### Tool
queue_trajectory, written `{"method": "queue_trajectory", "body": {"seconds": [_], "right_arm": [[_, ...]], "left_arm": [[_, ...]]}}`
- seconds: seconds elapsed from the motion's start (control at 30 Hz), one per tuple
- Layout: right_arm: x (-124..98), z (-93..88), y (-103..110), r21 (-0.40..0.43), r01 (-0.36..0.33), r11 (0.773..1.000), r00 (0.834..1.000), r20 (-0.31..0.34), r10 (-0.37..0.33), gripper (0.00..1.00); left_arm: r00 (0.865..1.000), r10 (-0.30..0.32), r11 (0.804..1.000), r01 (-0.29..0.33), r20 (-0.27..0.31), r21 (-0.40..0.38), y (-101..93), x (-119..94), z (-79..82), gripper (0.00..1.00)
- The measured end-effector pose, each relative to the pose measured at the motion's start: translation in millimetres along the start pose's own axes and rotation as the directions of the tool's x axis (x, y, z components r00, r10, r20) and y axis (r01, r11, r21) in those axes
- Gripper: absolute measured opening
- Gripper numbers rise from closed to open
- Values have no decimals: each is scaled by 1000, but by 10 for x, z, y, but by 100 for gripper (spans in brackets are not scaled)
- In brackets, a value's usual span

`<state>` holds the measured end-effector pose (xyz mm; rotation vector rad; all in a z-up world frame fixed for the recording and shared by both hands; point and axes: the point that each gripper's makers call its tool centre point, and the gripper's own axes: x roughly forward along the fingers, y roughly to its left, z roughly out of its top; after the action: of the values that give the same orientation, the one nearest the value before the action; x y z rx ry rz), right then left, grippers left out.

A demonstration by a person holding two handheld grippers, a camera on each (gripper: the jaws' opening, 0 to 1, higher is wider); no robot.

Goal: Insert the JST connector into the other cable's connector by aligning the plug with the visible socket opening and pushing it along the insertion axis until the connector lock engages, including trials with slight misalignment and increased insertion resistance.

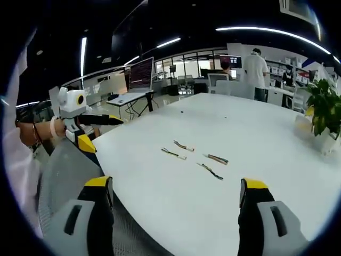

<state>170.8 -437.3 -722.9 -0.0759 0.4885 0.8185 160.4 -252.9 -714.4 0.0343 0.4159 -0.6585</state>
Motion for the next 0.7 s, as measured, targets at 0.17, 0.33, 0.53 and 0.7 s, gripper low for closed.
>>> {"method": "queue_trajectory", "body": {"seconds": [0.17,0.33,0.53,0.7], "right_arm": [[13,3,-13,6,-2,1000,1000,-4,2,97],[24,1,-6,-1,-6,1000,1000,-14,6,97],[44,-2,14,1,-12,1000,1000,-21,12,97],[53,-2,12,-2,-15,1000,1000,-27,15,96]], "left_arm": [[1000,-4,1000,4,3,-1,0,21,18,99],[1000,-2,1000,2,0,6,19,28,33,98],[1000,-6,1000,6,4,-19,28,36,14,98],[1000,-8,1000,8,-11,-24,20,46,-33,98]]}}
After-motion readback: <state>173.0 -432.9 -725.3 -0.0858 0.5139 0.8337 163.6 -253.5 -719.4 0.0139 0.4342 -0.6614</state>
